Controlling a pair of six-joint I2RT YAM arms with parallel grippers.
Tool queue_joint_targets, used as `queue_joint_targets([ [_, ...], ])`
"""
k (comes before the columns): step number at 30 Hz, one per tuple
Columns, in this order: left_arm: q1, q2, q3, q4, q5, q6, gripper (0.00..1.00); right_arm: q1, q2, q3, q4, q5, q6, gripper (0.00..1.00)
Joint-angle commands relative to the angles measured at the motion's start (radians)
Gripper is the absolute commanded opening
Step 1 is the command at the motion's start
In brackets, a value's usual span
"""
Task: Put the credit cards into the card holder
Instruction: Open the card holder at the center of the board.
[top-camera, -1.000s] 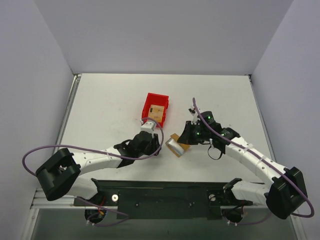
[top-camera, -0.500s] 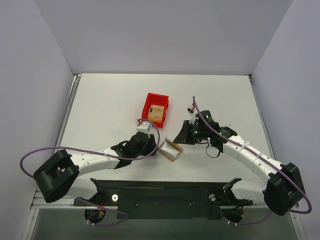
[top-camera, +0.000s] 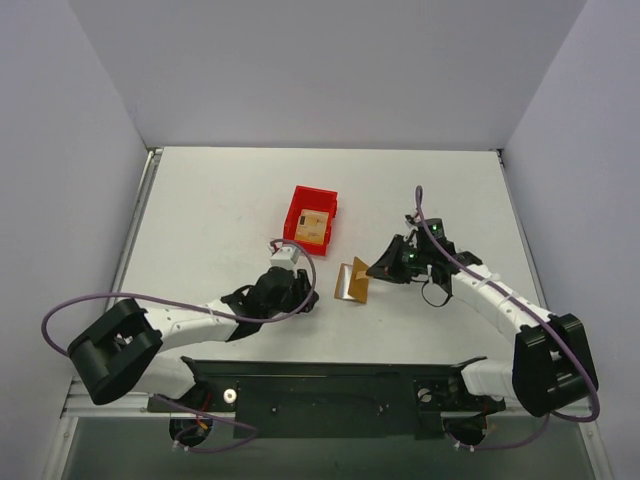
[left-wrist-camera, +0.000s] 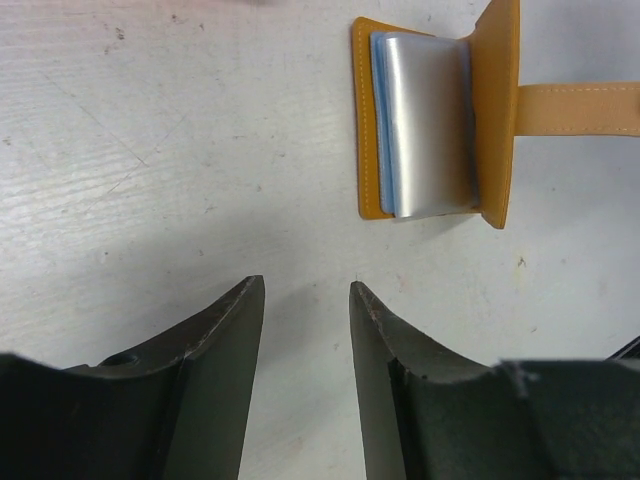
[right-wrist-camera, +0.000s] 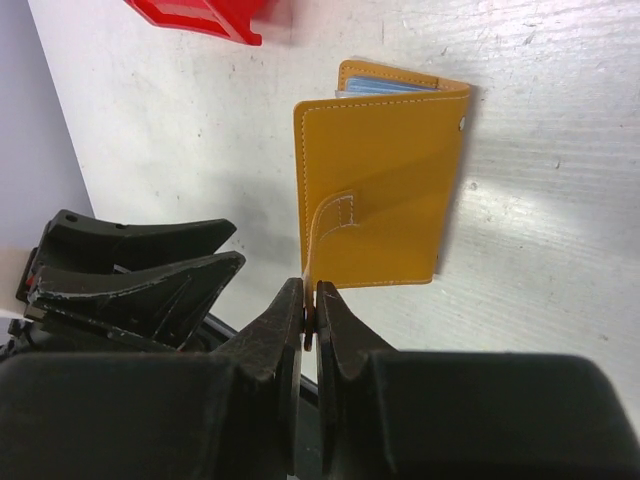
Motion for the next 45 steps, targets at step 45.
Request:
queue_joint_targets([
  [45, -0.032, 0.51, 0.449, 0.196, 0.166, 0.071, 0.5, -0.135, -0.054, -0.001, -0.244, 0.177, -0.135, 0.01],
])
